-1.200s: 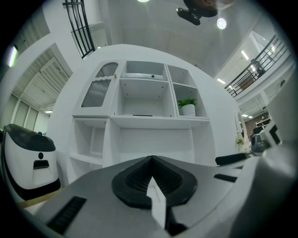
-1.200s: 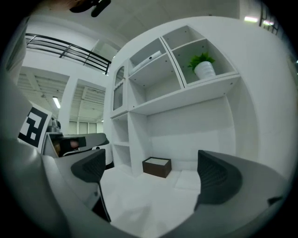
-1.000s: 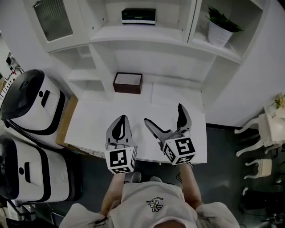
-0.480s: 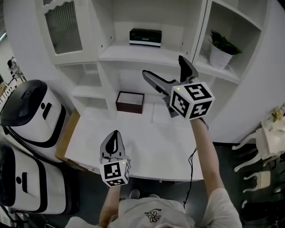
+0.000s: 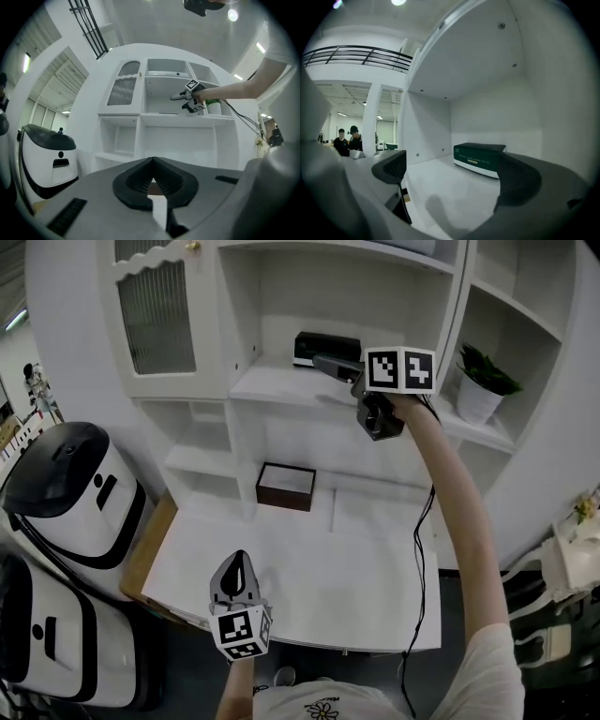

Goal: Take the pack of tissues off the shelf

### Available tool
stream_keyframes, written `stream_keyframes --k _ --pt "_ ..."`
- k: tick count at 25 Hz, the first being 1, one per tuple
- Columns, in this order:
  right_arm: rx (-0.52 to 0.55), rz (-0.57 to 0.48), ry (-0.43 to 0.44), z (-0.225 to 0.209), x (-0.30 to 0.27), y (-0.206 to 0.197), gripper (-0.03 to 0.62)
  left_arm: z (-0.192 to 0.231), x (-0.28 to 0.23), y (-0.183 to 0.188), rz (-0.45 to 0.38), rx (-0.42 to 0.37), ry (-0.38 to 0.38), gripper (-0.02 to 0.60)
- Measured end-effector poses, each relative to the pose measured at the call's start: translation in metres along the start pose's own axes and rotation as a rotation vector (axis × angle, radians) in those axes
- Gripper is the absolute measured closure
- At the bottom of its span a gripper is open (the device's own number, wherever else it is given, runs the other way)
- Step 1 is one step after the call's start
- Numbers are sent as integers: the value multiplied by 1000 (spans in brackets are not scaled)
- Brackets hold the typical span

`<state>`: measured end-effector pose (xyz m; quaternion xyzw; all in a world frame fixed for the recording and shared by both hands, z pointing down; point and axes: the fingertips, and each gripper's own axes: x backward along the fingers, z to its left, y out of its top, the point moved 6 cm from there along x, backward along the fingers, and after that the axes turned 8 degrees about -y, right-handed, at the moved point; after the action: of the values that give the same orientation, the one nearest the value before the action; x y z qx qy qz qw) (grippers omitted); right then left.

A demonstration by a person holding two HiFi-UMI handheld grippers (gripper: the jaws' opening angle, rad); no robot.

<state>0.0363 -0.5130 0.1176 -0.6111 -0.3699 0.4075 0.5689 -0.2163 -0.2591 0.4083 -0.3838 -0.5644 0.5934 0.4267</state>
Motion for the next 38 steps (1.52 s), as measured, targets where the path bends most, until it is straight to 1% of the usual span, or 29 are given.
stream_keyframes --k 2,7,11,14,20,25,28,33,38 --pt "-29 40 -26 -13 -17 8 2 12 2 -5 10 11 29 581" --pt "-45 118 -76 -33 -48 17 2 33 2 -13 27 35 79 581" --pt "-67 165 -87 -45 -64 12 2 37 0 -18 40 40 86 581" --pt "-45 206 -79 -46 -70 5 2 39 -2 -20 45 46 87 581" --pt "-15 224 -90 -52 -77 1 3 38 -5 -23 48 49 83 581" --pt "-13 215 -49 -46 -76 -4 3 38 -3 -26 59 50 87 581" --pt "1 219 -2 -36 -70 -4 3 38 -1 -26 59 52 93 581" --pt "91 238 82 -6 -58 -9 3 34 3 -22 46 43 96 581" --pt "106 234 180 37 -51 -9 3 27 10 -18 35 40 93 581"
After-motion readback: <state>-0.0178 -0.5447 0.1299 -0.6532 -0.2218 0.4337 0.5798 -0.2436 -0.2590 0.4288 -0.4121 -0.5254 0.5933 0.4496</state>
